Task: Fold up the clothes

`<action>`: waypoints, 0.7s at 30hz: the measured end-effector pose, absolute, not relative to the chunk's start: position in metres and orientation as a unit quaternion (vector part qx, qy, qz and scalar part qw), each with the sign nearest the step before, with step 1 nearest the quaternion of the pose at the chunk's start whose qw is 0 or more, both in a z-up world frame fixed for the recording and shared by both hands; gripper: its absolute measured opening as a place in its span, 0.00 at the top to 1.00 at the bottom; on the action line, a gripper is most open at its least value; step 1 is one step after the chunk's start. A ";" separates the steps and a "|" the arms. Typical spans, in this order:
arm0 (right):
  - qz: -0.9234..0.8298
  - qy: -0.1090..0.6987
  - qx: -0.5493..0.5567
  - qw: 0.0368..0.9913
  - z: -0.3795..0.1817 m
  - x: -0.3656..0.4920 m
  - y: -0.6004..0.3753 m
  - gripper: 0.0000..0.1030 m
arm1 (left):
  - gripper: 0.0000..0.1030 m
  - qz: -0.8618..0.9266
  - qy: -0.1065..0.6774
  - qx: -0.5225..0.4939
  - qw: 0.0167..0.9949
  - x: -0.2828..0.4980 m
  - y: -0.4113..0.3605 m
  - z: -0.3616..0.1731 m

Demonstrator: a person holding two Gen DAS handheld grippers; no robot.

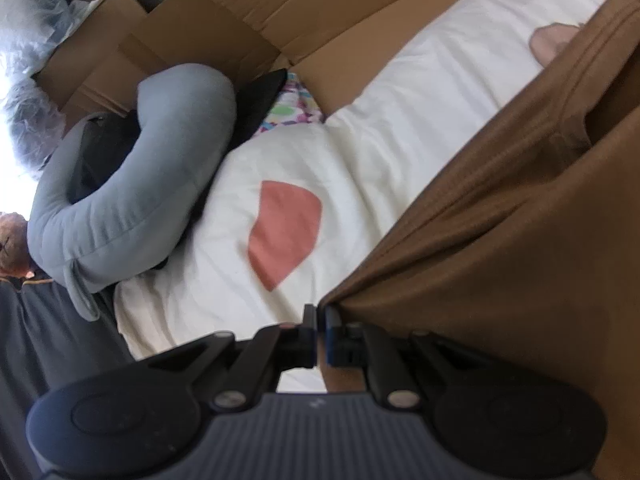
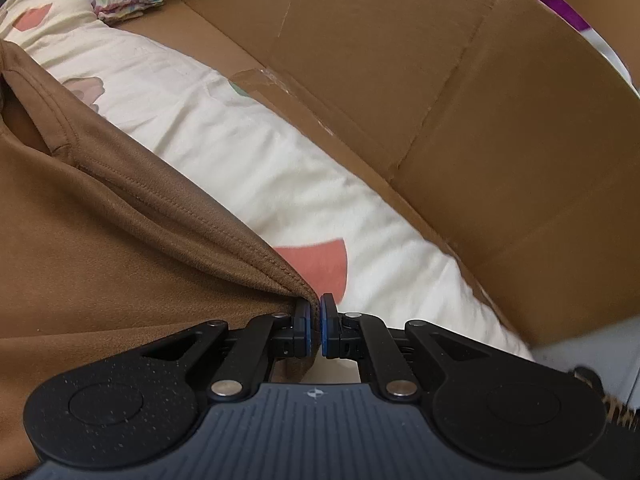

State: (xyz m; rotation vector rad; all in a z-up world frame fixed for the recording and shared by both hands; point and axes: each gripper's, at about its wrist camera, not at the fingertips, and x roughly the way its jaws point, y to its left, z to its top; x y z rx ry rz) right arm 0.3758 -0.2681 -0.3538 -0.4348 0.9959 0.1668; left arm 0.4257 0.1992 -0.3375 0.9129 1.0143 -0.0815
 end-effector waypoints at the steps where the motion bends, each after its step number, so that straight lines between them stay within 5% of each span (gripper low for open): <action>1: 0.080 0.473 -0.208 0.852 -0.354 0.379 -0.268 0.98 | 0.96 -0.036 0.467 0.422 0.776 0.427 0.200 -0.337; 21: 0.016 0.471 -0.209 0.857 -0.381 0.427 -0.246 0.98 | 0.96 0.024 0.483 0.417 0.769 0.456 0.198 -0.366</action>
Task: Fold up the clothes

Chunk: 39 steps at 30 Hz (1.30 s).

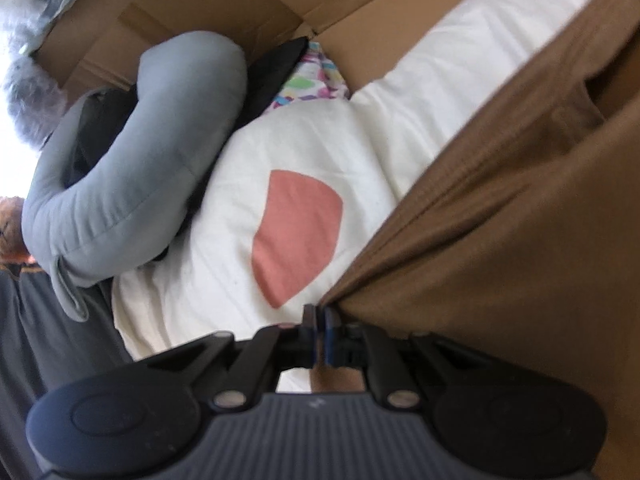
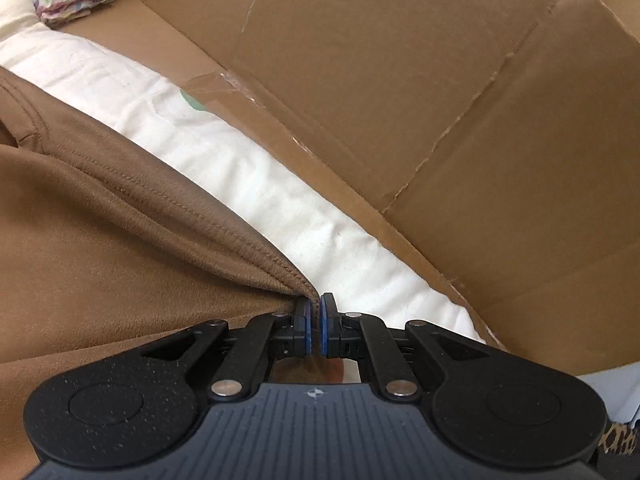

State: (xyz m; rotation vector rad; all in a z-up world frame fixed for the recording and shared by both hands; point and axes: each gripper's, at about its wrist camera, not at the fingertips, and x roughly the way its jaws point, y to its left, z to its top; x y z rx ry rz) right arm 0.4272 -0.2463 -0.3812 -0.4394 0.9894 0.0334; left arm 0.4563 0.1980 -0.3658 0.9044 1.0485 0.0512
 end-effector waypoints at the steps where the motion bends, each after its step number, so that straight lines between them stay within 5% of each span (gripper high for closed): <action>1: 0.015 0.472 -0.207 0.857 -0.380 0.428 -0.247 0.98 | 0.97 0.024 0.483 0.414 0.772 0.455 0.199 -0.364; 17: -0.018 0.457 -0.214 0.863 -0.390 0.440 -0.232 0.95 | 0.96 0.038 0.477 0.405 0.779 0.462 0.201 -0.370; 19: -0.018 0.457 -0.194 0.868 -0.386 0.437 -0.236 0.94 | 0.92 0.036 0.476 0.412 0.776 0.459 0.199 -0.366; 20: -0.017 0.456 -0.182 0.871 -0.383 0.436 -0.239 0.85 | 0.90 0.034 0.476 0.415 0.775 0.458 0.198 -0.364; 25: -0.018 0.444 -0.131 0.886 -0.367 0.414 -0.254 0.67 | 0.58 0.006 0.466 0.422 0.778 0.435 0.190 -0.345; 39: 0.014 0.396 -0.033 0.917 -0.336 0.374 -0.250 0.65 | 0.57 -0.035 0.412 0.362 0.836 0.411 0.147 -0.305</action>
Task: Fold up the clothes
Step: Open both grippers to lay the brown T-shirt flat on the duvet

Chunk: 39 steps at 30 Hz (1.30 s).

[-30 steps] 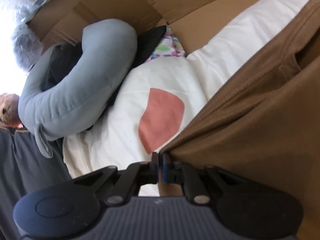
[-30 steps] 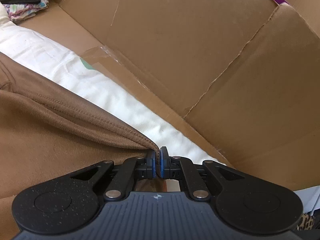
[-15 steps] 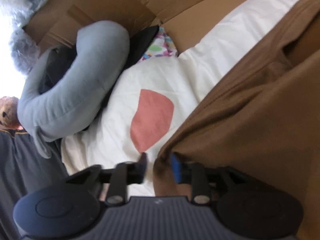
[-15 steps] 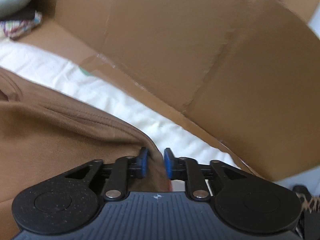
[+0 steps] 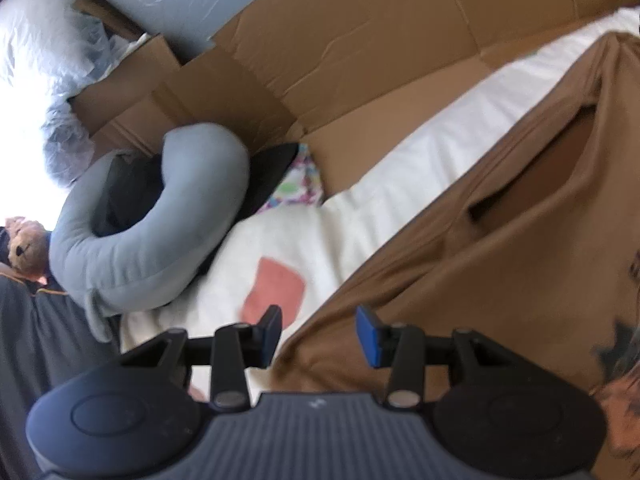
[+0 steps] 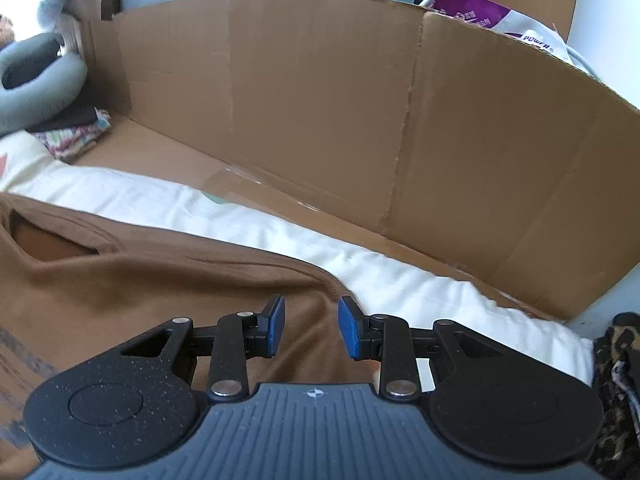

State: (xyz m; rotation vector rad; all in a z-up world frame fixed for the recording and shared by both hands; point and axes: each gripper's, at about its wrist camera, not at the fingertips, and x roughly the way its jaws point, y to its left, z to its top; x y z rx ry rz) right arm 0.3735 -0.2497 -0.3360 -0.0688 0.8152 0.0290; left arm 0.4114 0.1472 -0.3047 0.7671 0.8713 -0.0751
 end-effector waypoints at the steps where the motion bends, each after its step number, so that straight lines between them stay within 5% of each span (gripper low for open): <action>1: 0.018 0.396 -0.029 0.918 -0.335 0.373 -0.247 0.65 | 0.58 -0.037 0.409 0.355 0.840 0.412 0.142 -0.306; 14: 0.092 0.393 -0.047 0.914 -0.346 0.386 -0.170 0.65 | 0.58 -0.052 0.398 0.271 0.875 0.428 0.085 -0.334; 39: 0.152 0.395 -0.047 0.905 -0.354 0.393 -0.200 0.66 | 0.65 -0.103 0.363 0.329 0.866 0.424 0.107 -0.325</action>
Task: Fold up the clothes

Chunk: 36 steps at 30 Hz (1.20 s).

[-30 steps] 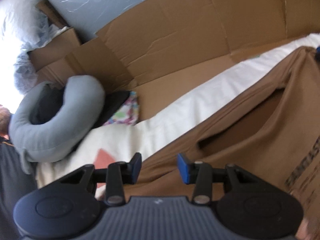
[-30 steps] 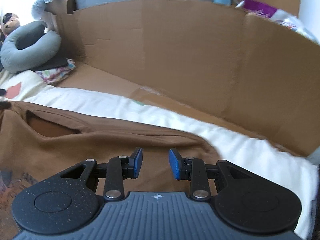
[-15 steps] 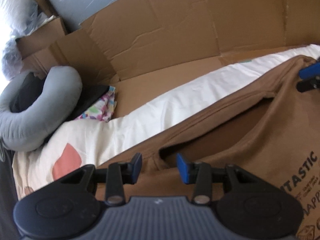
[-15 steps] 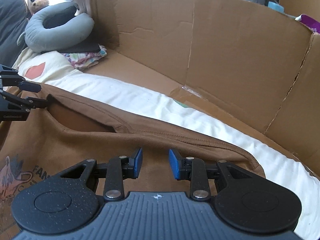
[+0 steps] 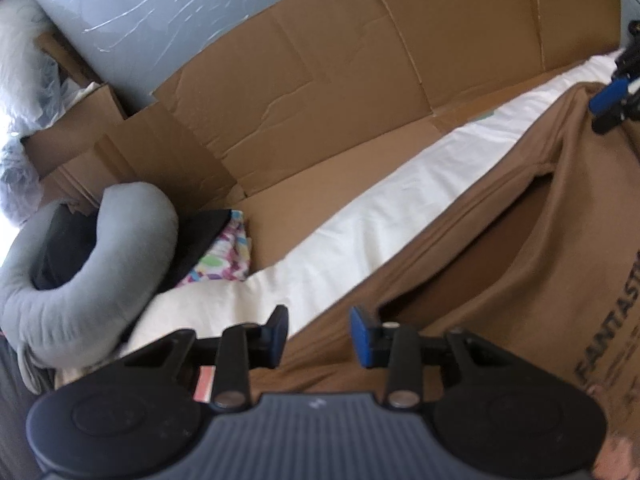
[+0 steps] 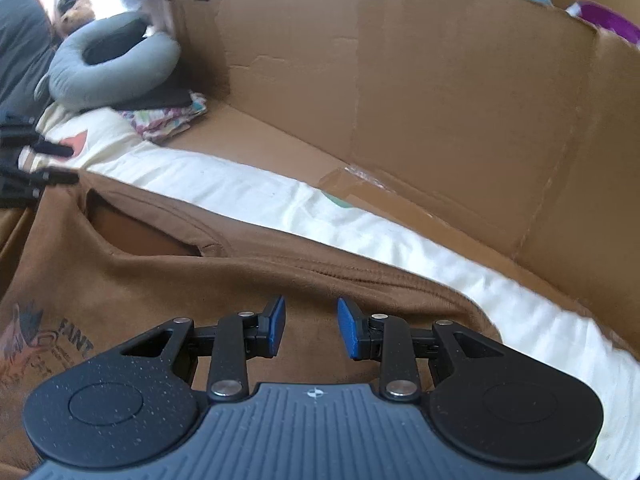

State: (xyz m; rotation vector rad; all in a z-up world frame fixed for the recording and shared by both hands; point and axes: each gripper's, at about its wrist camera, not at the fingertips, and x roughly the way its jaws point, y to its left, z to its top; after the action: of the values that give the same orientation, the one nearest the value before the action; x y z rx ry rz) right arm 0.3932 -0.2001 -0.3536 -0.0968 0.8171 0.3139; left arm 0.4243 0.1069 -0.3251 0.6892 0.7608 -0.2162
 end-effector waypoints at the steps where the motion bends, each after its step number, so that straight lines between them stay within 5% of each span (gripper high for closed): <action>1: 0.157 0.387 -0.057 0.907 -0.351 0.393 -0.198 0.66 | 0.66 -0.104 0.360 0.334 0.865 0.425 0.110 -0.325; 22: 0.220 0.395 -0.149 0.879 -0.363 0.433 -0.161 0.66 | 0.68 -0.269 0.346 0.499 0.748 0.434 0.124 -0.366; 36: 0.302 0.406 -0.272 0.819 -0.376 0.442 -0.138 0.63 | 0.72 -0.335 0.363 0.488 0.720 0.457 0.124 -0.375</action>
State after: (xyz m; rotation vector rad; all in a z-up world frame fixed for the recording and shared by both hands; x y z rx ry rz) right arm 0.4416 -0.1384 -0.3756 -0.5796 0.8640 0.6440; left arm 0.4574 0.1237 -0.3752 1.0783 0.8017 -0.7405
